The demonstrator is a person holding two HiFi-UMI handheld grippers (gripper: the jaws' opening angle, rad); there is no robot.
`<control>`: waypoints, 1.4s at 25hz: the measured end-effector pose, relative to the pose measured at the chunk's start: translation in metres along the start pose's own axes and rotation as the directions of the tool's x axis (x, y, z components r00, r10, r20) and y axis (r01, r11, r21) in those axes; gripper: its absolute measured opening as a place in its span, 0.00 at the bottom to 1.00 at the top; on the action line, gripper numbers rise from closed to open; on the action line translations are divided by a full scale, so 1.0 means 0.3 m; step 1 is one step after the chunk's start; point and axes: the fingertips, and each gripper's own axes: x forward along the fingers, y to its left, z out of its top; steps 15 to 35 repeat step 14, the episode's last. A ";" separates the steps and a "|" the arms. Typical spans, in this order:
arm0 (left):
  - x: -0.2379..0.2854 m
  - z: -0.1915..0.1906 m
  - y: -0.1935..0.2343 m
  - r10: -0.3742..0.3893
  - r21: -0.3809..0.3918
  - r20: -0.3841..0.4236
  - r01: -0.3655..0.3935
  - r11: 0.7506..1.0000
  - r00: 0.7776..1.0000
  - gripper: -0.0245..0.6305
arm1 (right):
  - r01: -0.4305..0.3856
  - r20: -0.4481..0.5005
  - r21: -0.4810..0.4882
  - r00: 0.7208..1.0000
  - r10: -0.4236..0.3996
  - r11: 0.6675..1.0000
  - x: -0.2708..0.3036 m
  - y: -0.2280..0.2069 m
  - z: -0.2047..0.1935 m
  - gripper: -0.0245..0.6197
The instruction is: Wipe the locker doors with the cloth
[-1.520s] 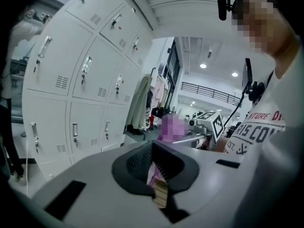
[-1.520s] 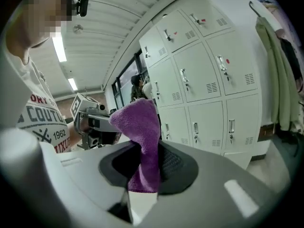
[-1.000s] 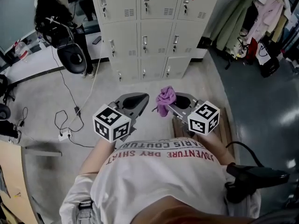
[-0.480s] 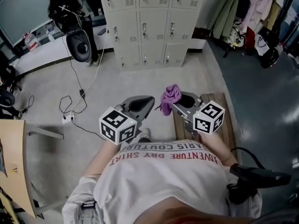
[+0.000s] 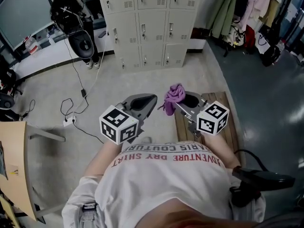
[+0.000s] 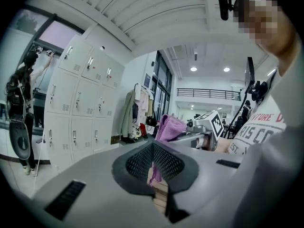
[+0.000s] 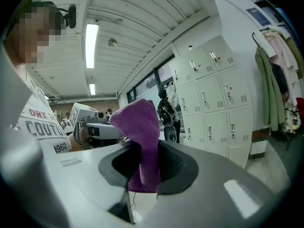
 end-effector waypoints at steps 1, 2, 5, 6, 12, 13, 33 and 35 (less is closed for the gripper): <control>0.001 0.004 0.000 0.001 0.003 0.001 -0.001 1.000 1.000 0.04 | 0.002 0.004 0.001 1.000 -0.002 1.000 -0.001 -0.002 0.002 0.17; 0.003 0.006 0.001 0.002 0.005 0.001 -0.002 1.000 1.000 0.04 | 0.001 0.008 0.004 1.000 -0.001 1.000 -0.003 -0.004 0.005 0.17; 0.012 0.004 0.000 -0.001 0.005 -0.002 0.001 1.000 1.000 0.04 | -0.013 0.020 0.019 1.000 0.012 1.000 -0.004 0.000 0.009 0.17; 0.013 0.003 -0.003 -0.002 0.005 -0.004 0.002 1.000 1.000 0.04 | -0.015 0.020 0.017 1.000 0.015 1.000 -0.005 0.004 0.010 0.17; 0.002 0.025 -0.016 -0.005 0.012 -0.007 0.005 1.000 1.000 0.04 | -0.015 0.019 0.009 1.000 0.014 1.000 -0.014 0.016 0.030 0.17; 0.000 0.029 -0.016 -0.004 0.013 -0.007 0.004 1.000 1.000 0.04 | -0.014 0.018 0.007 1.000 0.014 1.000 -0.014 0.016 0.033 0.17; -0.002 0.034 -0.016 -0.002 0.013 -0.007 0.002 1.000 1.000 0.04 | -0.013 0.017 0.005 1.000 0.013 1.000 -0.014 0.017 0.037 0.17; -0.002 0.034 -0.016 -0.002 0.013 -0.007 0.002 1.000 1.000 0.04 | -0.013 0.017 0.005 1.000 0.013 1.000 -0.014 0.017 0.037 0.17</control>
